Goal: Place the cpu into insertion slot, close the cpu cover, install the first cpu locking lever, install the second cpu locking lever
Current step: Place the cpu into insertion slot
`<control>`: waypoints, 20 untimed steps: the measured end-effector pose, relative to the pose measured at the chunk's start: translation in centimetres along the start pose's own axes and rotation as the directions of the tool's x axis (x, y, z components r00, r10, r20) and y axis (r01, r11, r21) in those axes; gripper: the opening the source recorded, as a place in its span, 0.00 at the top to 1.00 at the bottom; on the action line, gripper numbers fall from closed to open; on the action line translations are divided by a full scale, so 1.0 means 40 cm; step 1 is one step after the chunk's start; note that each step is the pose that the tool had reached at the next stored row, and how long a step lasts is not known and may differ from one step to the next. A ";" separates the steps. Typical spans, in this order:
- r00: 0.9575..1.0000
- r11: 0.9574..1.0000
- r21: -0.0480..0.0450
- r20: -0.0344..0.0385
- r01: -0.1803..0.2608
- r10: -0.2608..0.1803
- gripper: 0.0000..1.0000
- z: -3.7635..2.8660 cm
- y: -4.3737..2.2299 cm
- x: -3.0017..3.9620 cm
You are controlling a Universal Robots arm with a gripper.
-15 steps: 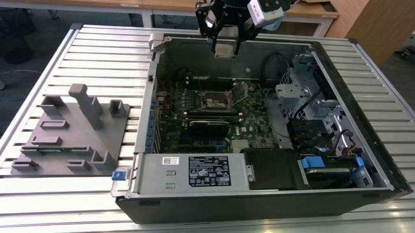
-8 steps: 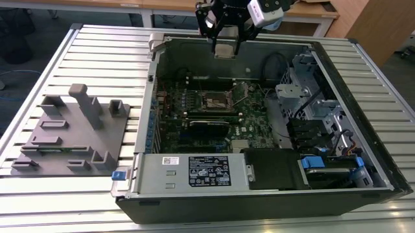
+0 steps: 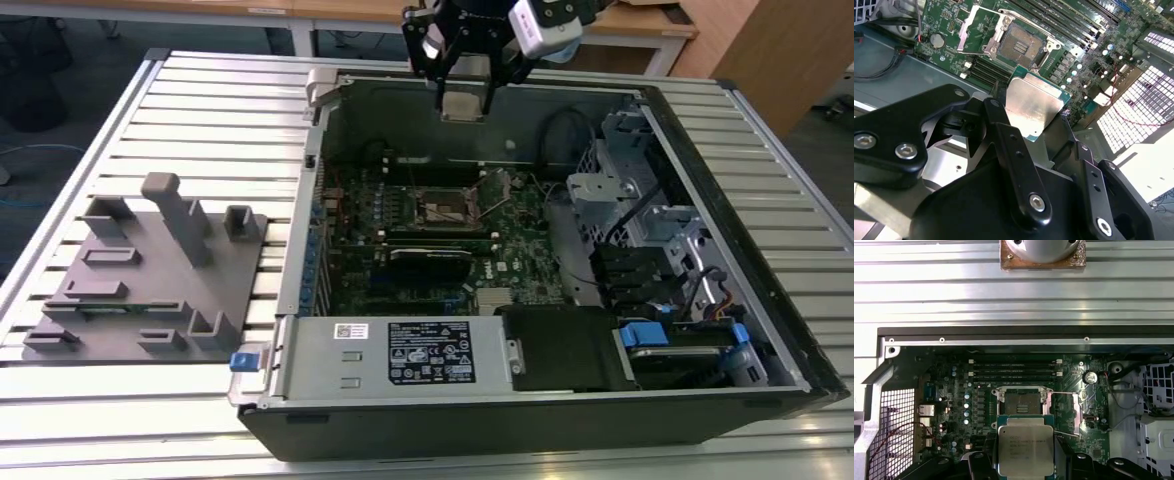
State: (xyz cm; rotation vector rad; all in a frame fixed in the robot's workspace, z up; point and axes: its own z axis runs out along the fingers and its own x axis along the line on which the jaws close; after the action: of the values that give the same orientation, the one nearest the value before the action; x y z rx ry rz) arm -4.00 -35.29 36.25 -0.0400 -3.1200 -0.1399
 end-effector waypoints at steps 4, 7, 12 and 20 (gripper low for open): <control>1.000 1.000 0.000 0.000 0.000 0.000 0.46 0.002 0.000 0.000; 1.000 1.000 0.000 0.000 0.000 0.000 0.46 0.007 -0.001 0.000; 1.000 1.000 0.000 0.000 0.000 0.000 0.46 0.009 -0.001 0.000; 1.000 1.000 0.000 0.000 0.000 0.000 0.46 0.020 -0.002 0.000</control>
State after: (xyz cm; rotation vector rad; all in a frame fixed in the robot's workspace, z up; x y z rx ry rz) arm -4.00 -35.29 35.46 -0.0400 -3.1200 -0.1398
